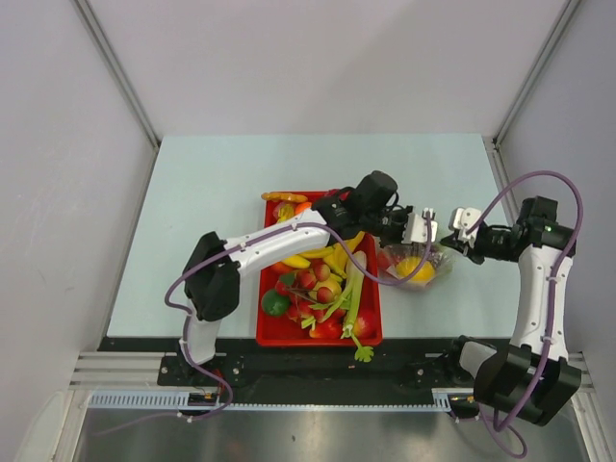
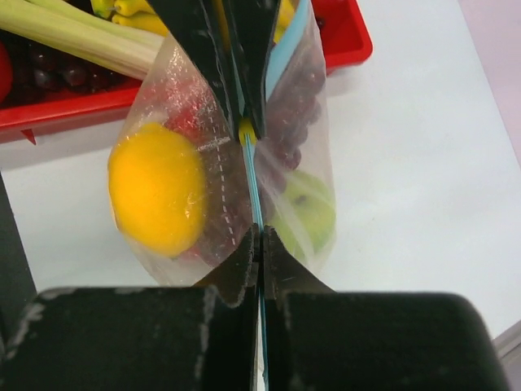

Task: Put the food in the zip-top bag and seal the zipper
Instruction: Zip the zipper food storage bag at the center of the board.

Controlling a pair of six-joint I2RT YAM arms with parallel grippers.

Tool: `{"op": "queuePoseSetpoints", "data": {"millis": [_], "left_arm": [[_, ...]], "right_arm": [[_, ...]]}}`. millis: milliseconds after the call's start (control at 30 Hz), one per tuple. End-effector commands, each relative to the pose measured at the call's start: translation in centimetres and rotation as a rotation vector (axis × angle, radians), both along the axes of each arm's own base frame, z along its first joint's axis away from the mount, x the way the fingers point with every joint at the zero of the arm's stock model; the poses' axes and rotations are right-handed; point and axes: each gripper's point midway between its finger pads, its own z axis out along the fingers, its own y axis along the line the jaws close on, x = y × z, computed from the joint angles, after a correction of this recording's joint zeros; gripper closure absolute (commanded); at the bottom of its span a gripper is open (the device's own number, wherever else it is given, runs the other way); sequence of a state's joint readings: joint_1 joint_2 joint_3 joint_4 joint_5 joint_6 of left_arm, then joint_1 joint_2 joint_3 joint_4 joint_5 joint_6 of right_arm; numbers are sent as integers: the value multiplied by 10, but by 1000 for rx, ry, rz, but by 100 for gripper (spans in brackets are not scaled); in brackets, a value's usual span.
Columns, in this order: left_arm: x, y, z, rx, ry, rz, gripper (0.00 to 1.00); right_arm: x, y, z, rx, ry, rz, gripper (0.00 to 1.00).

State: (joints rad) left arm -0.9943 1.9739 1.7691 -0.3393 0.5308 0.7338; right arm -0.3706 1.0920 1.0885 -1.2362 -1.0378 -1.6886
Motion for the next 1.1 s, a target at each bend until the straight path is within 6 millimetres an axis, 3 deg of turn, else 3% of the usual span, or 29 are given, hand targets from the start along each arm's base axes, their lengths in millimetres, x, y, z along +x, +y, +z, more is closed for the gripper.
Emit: {"op": "queuePoseSetpoints", "data": {"millis": [0,300,867,933,1067], "left_arm": [[28,40,24,12,-36,107,96],[36,56,27,26,-50,136,99],[56,104,4,118,-76,209,100],[57,106,3,115,-77,217,100],[54,95,22,43,-63,197,100]], "right_arm": [[-4,-33,-2,-108,-31,-72,100],[-11,-45,-5,-91,-18,-108,100],[-21,-62,-12,-103,-3,-138,100],[-21,-62,-12,-103,-7,-134,100],[-25,-46,-5,-70,-23,-97,98]]}}
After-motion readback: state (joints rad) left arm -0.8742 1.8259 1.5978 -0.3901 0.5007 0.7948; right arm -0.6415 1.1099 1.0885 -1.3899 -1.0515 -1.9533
